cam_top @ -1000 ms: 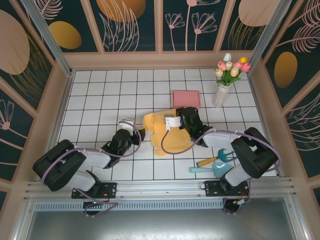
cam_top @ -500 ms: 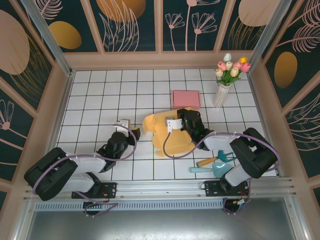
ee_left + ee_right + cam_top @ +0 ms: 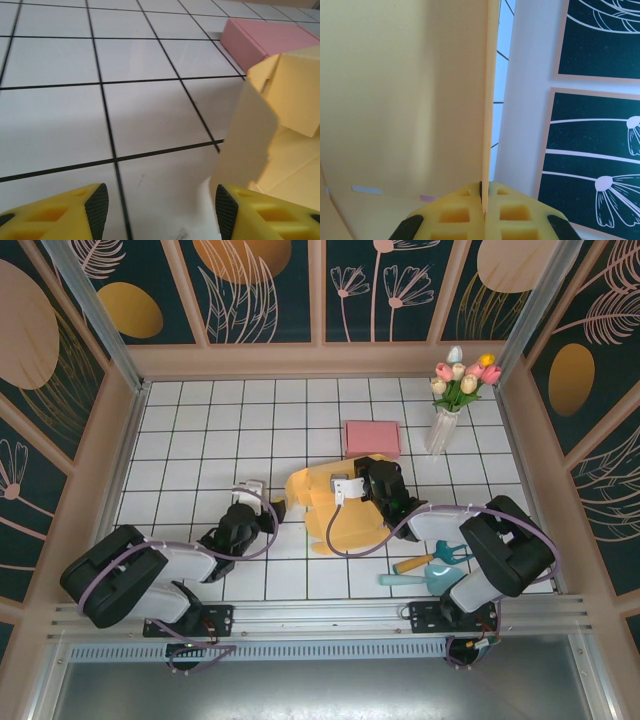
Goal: Fold the paper box
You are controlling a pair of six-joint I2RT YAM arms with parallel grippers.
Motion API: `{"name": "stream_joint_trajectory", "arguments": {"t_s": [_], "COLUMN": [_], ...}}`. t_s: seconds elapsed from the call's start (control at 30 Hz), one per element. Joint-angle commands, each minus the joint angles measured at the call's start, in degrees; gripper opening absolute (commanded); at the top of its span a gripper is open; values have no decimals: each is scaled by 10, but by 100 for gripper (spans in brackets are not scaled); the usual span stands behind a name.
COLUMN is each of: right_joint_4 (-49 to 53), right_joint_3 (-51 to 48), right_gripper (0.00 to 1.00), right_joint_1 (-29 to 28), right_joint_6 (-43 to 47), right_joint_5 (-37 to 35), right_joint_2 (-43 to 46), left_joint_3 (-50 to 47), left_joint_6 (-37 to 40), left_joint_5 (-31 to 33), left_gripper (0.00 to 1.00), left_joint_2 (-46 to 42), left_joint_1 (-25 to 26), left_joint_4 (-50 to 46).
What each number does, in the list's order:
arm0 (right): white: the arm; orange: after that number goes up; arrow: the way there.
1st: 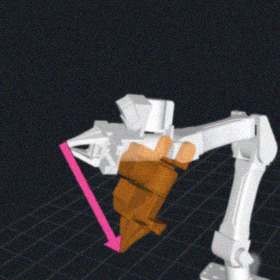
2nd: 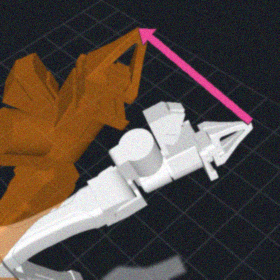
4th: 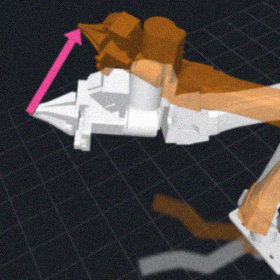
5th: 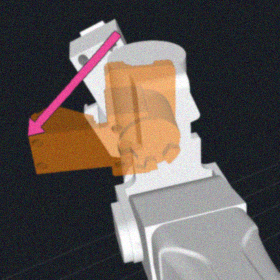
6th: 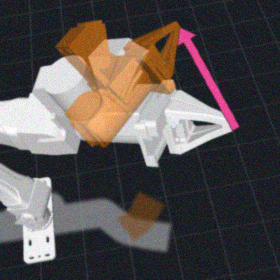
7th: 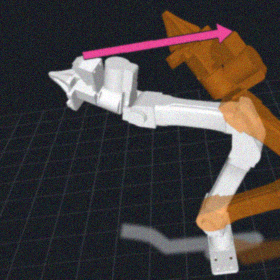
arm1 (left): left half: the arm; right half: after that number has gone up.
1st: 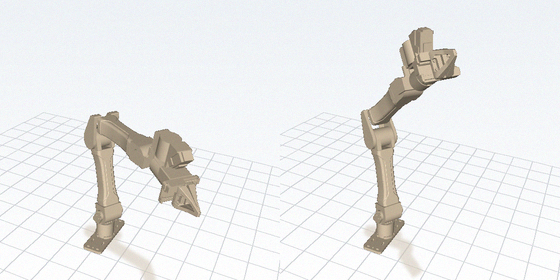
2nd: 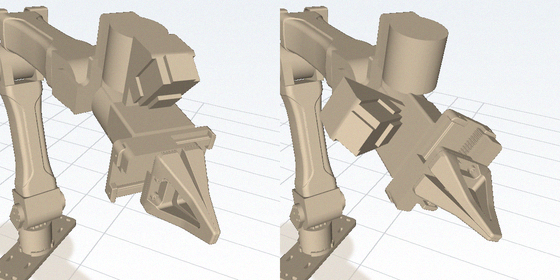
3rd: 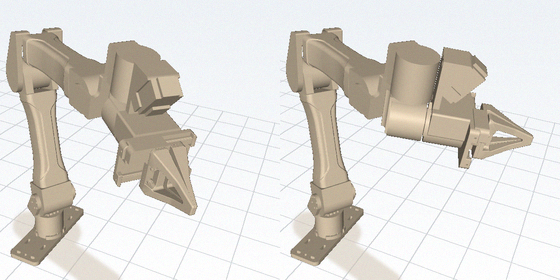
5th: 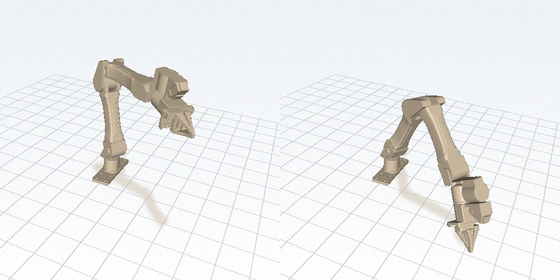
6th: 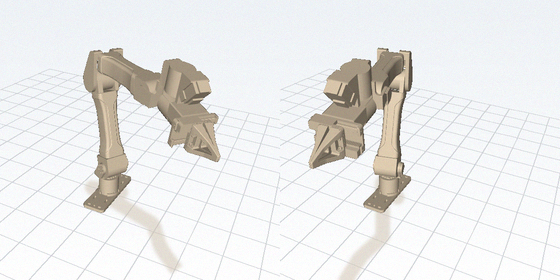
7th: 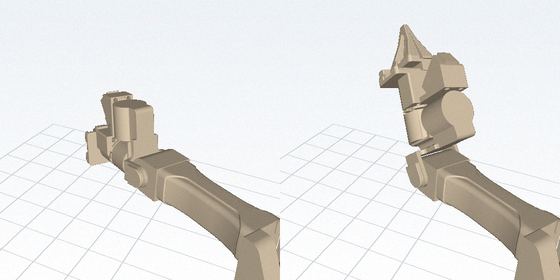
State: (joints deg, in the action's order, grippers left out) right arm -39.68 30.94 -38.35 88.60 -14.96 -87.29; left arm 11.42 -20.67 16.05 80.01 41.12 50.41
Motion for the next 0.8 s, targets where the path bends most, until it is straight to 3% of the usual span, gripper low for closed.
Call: {"name": "stream_joint_trajectory", "arguments": {"t_s": [0.0, 0.3, 0.77], "right_joint_4": [-3, -38, -21], "right_joint_3": [-11, -20, -16], "right_gripper": [0, 0, 0], "right_joint_1": [-1, -5, -9], "right_joint_6": [7, 18, 12], "right_joint_5": [0, -4, -2], "right_joint_2": [-6, -9, -8], "left_joint_3": [29, 55, 95], "left_joint_6": [10, -17, -40], "left_joint_5": [-54, -131, -146], "left_gripper": [61, 59, 60], "left_joint_2": [17, 63, 138], "left_joint_1": [-3, -3, -3], "left_joint_4": [37, 71, 95]}}
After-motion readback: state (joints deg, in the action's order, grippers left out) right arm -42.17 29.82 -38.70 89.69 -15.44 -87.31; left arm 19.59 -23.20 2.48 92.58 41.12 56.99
